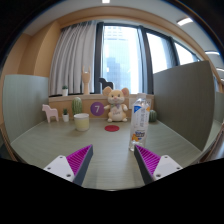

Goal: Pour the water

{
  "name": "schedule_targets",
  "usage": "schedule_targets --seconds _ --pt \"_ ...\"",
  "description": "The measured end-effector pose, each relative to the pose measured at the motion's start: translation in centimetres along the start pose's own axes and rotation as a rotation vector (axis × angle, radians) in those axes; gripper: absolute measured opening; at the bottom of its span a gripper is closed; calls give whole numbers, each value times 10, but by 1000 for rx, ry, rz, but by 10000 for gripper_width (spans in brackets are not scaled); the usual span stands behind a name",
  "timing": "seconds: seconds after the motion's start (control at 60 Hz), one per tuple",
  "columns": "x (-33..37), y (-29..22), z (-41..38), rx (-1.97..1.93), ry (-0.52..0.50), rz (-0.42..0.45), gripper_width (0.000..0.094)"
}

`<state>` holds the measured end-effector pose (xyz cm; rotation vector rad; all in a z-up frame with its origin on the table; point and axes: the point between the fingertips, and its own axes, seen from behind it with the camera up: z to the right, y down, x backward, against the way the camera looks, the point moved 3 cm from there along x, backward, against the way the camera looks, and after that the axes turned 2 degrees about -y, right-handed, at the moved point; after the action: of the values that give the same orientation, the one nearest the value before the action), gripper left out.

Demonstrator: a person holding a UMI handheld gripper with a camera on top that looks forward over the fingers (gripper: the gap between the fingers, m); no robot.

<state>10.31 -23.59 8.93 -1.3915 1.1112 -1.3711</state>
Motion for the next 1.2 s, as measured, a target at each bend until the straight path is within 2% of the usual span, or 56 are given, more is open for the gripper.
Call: schedule_targets --seconds 0.217,0.567,0.65,0.767,0.867,0.95,1.017,1.2 --pt "-44 -17 66 0 83 27 842" --pt "-127 -49 103 21 97 63 826" --pt "-140 -51 103 17 84 74 751" --pt "-150 -53 103 17 85 102 558" --pt "-152 -53 104 37 84 117 498" --pt "-151 -53 105 47 90 129 386" --pt "-151 -54 106 61 95 139 331" --pt "-151 -56 102 101 114 142 330"
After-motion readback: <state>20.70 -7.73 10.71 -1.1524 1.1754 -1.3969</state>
